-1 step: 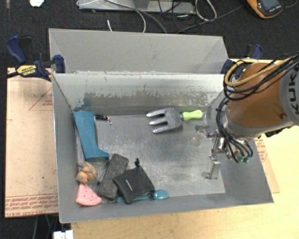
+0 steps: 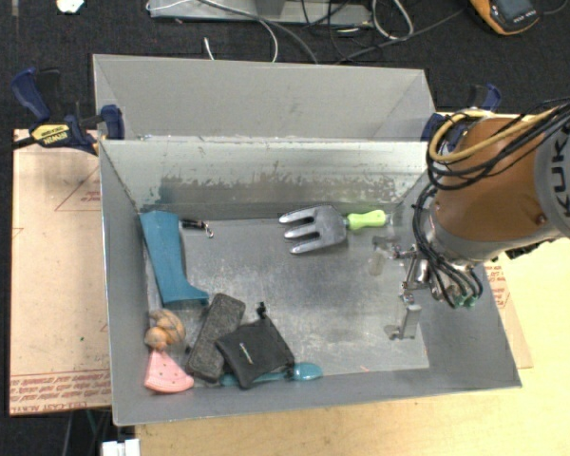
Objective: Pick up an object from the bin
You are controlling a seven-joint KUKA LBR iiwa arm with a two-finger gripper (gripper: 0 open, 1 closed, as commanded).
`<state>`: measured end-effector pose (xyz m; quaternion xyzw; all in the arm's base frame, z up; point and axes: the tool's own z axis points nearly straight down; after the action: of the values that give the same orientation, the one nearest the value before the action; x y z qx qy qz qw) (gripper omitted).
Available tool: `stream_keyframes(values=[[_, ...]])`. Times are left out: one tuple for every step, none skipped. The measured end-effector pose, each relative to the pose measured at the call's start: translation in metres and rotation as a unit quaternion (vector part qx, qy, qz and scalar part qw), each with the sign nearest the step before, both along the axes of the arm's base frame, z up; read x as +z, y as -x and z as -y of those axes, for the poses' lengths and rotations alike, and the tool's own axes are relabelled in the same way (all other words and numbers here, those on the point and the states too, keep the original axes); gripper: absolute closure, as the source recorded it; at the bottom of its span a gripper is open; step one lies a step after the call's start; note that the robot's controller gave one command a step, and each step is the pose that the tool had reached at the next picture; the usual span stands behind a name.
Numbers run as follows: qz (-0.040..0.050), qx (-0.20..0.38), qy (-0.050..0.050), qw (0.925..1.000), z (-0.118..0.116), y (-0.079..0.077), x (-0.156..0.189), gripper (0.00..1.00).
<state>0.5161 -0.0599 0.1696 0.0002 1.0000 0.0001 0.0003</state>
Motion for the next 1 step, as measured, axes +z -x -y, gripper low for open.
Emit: stream_keyframes(values=[[0.0006,-0.027,-0.001,0.9996,-0.0791,-0.0582,0.0303,0.00]])
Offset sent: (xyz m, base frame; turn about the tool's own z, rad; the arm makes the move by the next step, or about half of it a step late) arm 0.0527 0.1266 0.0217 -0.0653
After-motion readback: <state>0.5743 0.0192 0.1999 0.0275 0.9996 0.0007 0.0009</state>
